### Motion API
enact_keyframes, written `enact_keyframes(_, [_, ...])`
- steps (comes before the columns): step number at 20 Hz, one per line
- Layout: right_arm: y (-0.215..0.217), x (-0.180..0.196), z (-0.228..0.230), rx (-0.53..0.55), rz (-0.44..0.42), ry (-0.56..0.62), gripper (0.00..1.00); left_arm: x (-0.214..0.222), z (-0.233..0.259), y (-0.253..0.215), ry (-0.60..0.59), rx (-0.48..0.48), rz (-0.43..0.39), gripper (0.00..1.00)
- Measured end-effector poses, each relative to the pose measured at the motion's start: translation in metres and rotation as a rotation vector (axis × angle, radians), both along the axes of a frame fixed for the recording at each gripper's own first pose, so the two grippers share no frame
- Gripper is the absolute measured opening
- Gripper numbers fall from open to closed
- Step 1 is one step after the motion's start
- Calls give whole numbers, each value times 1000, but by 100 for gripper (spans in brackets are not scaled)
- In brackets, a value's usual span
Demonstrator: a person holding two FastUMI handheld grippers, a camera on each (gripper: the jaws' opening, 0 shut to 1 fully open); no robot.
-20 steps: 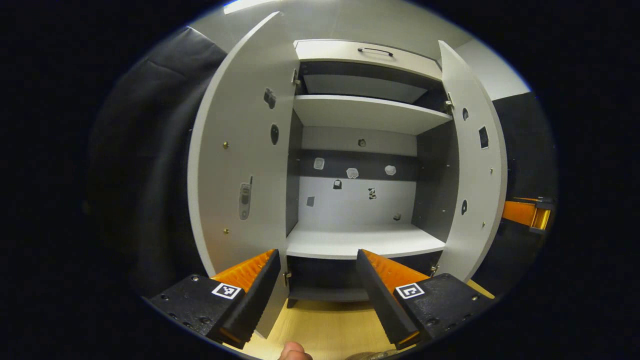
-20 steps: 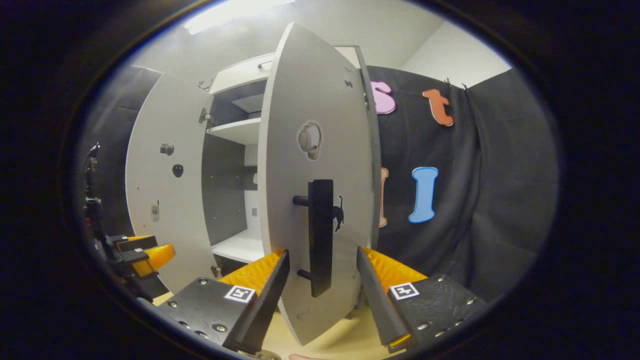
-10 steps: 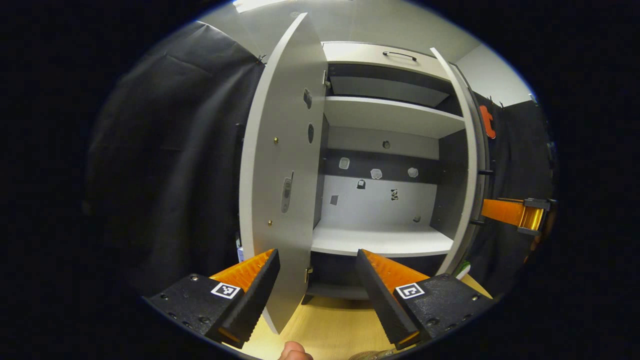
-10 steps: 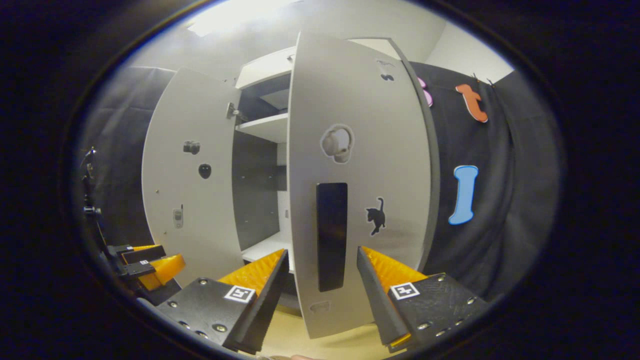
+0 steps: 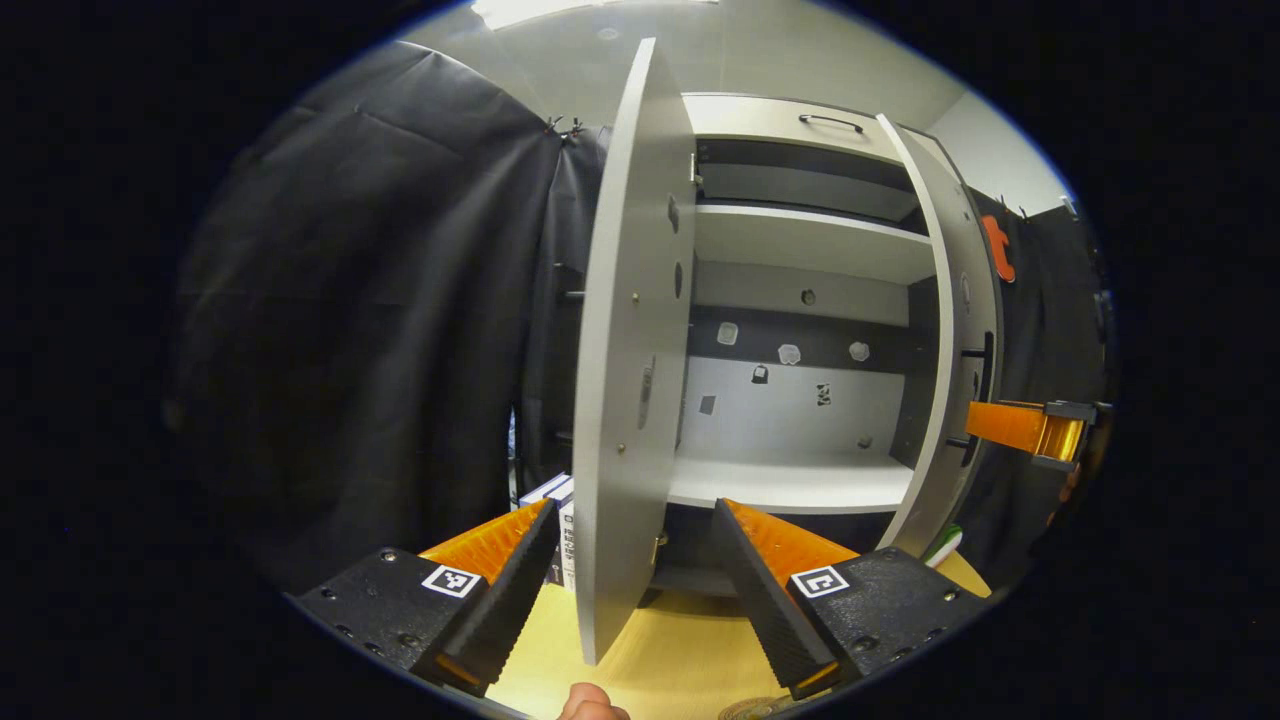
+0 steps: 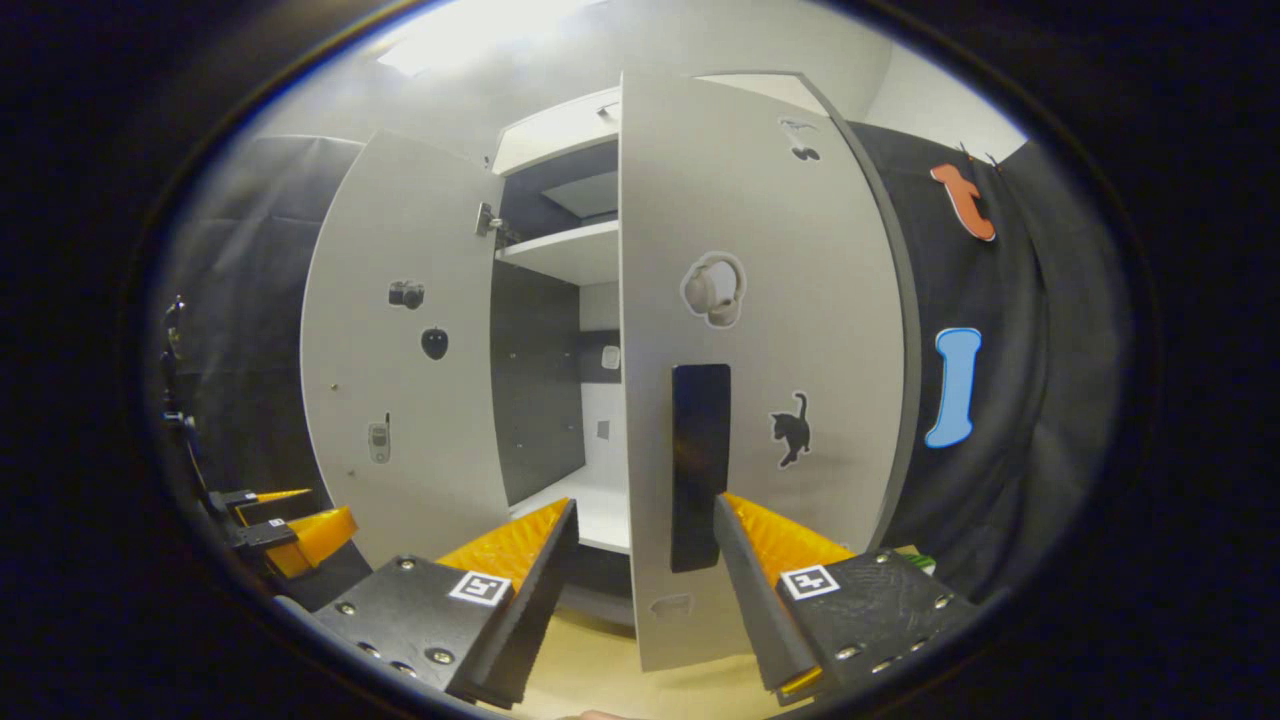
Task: Grasp the bottle in the cabinet with the left hand and place it on the coaster, then close the right door with the right hand and the left door with the left hand.
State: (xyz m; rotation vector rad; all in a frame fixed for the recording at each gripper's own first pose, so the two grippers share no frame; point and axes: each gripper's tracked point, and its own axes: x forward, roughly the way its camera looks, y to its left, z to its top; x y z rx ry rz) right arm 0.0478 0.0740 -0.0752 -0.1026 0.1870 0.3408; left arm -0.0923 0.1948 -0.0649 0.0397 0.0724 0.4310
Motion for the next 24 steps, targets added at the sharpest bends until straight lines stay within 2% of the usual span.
enact_keyframes(5, [8,-2,-3,10,-9,10,83,-14,5,28,3,11,42,97])
enact_keyframes(6, [10,-3,-3,11,-14,11,83,-17,6,35,3,14,48,100])
enact_keyframes(7, [11,-4,-5,12,-21,11,83,-19,6,40,3,15,51,97])
enact_keyframes(8, [14,-4,-7,10,-28,13,83,-21,7,45,2,17,53,100])
enact_keyframes(9, [16,-4,-8,9,-33,14,83,-22,8,51,1,17,55,97])
enact_keyframes(12, [24,-3,-12,9,-50,10,83,-25,12,68,-7,10,56,100])
enact_keyframes(14, [29,-2,-14,11,-66,8,83,-25,14,79,-12,3,50,97])
enact_keyframes(17, [38,2,-20,21,-96,12,83,-23,10,92,2,-4,30,97])
enact_keyframes(18, [40,4,-22,24,-107,13,83,-20,9,95,7,-5,20,94])
enact_keyframes(20, [44,4,-26,26,-127,12,83,-14,6,98,18,-14,-11,97])
enact_keyframes(24, [47,5,-31,26,-169,7,83,2,-3,100,46,-36,-81,94])
